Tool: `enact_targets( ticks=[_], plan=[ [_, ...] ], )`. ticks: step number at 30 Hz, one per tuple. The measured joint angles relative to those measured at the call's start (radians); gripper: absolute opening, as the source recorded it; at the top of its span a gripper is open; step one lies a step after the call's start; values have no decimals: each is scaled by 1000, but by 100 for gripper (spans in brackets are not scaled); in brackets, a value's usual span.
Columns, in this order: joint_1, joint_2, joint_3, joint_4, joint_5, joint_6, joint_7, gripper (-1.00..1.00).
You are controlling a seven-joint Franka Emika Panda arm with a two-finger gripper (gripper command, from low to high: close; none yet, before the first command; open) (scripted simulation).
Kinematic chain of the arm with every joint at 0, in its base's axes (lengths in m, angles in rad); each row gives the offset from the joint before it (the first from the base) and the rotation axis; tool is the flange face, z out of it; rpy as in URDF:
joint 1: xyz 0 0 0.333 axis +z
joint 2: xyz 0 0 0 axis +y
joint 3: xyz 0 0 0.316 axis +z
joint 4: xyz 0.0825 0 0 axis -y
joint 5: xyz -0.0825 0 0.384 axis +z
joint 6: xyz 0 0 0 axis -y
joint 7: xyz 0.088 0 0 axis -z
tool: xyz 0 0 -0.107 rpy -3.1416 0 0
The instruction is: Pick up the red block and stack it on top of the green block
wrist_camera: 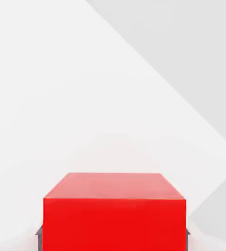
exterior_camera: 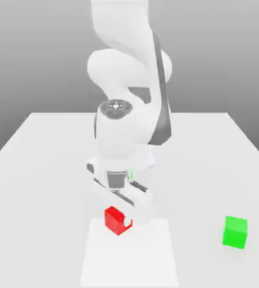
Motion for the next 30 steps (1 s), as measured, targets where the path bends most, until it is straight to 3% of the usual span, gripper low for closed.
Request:
enact_targets(
  ticks=[10, 19, 24, 25, 30],
  plan=[
    [25, -274, 48, -16, 86, -259, -86, -100],
    [422, -159, 278, 278, 54, -439, -358, -100],
    [463, 7, 234, 320, -57, -322, -310, -100],
    [472, 34, 221, 322, -77, -298, -297, 100],
    [472, 34, 221, 322, -77, -298, -297, 100]
  ],
)
